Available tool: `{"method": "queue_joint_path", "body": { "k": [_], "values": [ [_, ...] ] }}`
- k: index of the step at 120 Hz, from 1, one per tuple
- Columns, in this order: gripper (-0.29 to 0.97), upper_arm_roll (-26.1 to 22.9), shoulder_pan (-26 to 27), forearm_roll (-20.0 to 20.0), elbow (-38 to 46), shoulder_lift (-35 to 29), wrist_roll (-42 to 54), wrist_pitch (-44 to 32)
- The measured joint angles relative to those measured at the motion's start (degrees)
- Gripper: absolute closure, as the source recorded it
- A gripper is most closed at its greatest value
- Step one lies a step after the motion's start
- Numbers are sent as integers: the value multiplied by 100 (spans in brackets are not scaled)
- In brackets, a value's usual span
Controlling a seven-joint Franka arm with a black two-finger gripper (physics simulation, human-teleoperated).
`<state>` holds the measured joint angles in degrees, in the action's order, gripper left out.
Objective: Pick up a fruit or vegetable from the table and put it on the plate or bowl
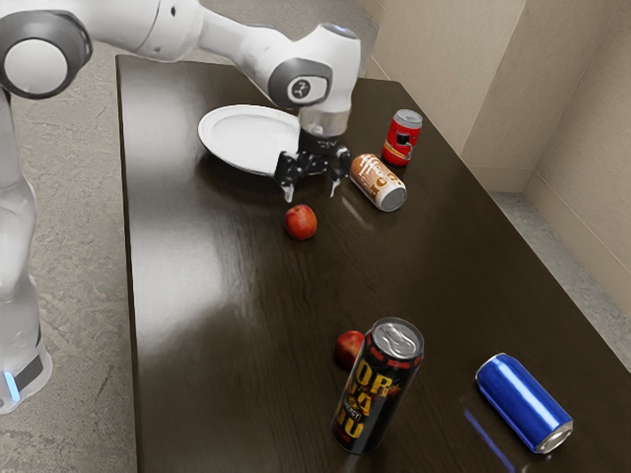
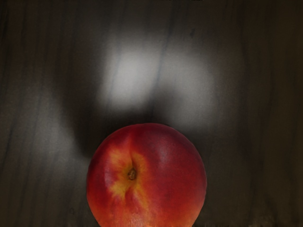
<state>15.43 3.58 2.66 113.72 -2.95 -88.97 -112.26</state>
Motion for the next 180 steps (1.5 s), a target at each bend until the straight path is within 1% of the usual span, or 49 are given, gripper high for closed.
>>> {"method": "queue_joint_path", "body": {
  "k": [9, 28, 35, 52, 69, 98, 126, 144, 152, 166, 171, 180],
  "values": [
    [0, 3, -23, 14, 15, -22, 294, -91],
    [0, -5, -346, 103, 279, -6, 806, -272],
    [0, -79, -424, 101, 298, 14, 964, -332],
    [0, -190, -278, 81, 313, 73, 1304, -457],
    [0, -205, -78, 155, 640, -12, 1597, -662],
    [0, -190, -466, 213, 741, -27, 1961, -892],
    [0, -197, -309, 218, 947, -34, 2198, -1121],
    [0, -198, -341, 228, 1076, -12, 2308, -1279],
    [7, -198, -371, 238, 1119, -9, 2348, -1345],
    [25, -197, -384, 245, 1135, -2, 2406, -1419],
    [28, -199, -379, 243, 1136, -1, 2418, -1437],
    [30, -195, -356, 234, 1136, -19, 2427, -1457]
  ]
}}
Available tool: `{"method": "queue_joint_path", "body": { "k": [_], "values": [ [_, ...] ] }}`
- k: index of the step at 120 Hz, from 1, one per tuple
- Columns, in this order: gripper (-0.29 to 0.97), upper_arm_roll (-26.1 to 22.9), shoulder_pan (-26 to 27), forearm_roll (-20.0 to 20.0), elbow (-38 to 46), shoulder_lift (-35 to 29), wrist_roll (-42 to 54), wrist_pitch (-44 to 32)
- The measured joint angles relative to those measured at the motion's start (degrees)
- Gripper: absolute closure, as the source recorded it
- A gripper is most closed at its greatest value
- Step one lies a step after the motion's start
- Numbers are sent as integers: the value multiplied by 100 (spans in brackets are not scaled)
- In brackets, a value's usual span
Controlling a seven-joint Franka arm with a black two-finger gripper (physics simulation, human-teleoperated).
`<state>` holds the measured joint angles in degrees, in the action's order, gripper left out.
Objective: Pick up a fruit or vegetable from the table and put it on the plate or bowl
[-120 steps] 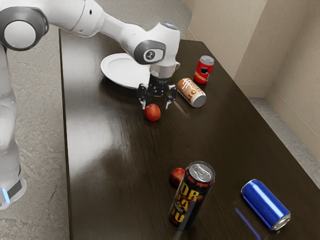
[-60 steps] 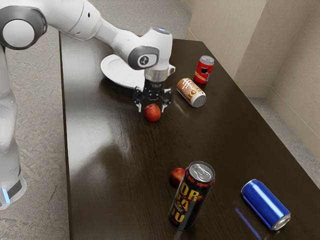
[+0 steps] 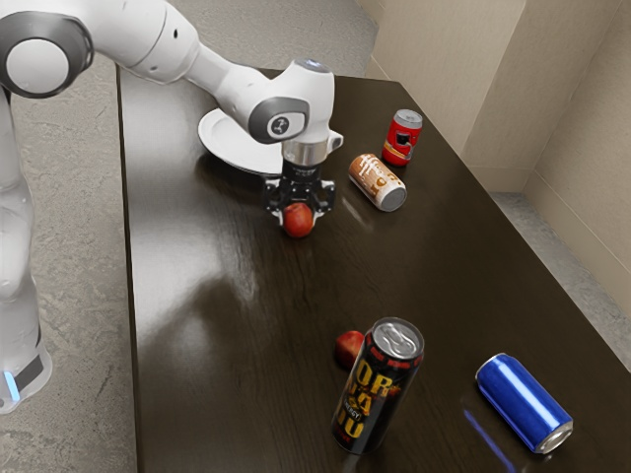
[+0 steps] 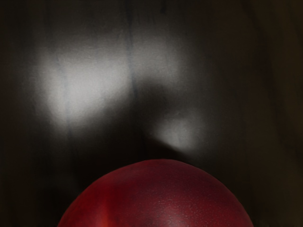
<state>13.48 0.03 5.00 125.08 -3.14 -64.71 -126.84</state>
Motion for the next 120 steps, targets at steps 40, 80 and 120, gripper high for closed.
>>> {"method": "queue_joint_path", "body": {
  "k": [40, 80, 120],
  "values": [
    [35, 786, -567, -675, -1828, -104, 343, 1028],
    [27, 947, -1744, -552, -2304, 299, 1163, 1484],
    [2, 617, -1799, -57, -2515, 146, 1337, 1277]
  ]
}}
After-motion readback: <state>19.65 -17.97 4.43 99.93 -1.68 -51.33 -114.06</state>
